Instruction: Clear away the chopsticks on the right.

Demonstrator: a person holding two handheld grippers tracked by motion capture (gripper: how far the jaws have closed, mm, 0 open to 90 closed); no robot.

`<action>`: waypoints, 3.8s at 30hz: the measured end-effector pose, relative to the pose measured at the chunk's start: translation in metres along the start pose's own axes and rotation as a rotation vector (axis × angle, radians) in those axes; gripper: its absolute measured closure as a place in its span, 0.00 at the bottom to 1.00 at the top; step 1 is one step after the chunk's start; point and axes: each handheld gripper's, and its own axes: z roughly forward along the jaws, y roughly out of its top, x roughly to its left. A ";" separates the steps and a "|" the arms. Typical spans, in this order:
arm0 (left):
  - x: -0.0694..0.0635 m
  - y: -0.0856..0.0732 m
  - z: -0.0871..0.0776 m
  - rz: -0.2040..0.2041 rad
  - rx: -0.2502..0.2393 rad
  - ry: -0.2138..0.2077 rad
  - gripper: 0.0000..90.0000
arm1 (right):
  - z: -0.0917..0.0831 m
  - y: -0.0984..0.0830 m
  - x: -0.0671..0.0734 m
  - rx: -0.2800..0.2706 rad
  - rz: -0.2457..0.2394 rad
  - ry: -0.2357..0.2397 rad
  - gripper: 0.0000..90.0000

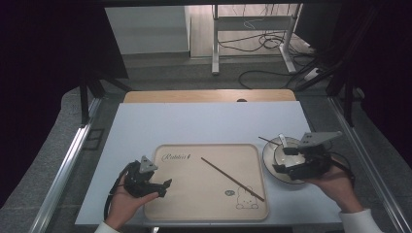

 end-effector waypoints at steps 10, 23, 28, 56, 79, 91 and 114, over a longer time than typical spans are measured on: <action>0.000 0.001 -0.001 0.002 0.004 -0.002 0.14 | -0.048 -0.036 -0.062 0.055 0.118 -0.268 0.41; 0.000 0.001 -0.002 -0.007 0.001 -0.002 0.14 | -0.023 -0.080 -0.108 0.321 0.112 -0.321 0.55; 0.000 0.000 -0.003 -0.004 0.002 -0.001 0.14 | -0.008 -0.074 -0.118 0.421 0.086 -0.300 0.64; 0.001 -0.001 -0.003 -0.002 0.002 0.001 0.14 | 0.000 -0.078 -0.119 0.496 0.084 -0.252 0.93; 0.000 0.000 -0.003 0.002 0.001 0.001 0.14 | -0.004 -0.015 -0.029 0.161 0.185 0.002 0.93; -0.001 0.000 -0.003 0.006 0.003 0.002 0.14 | 0.060 0.000 0.042 0.326 0.019 0.063 0.93; 0.000 0.000 -0.003 0.005 0.001 -0.002 0.14 | 0.112 -0.021 0.088 0.573 -0.141 0.034 0.80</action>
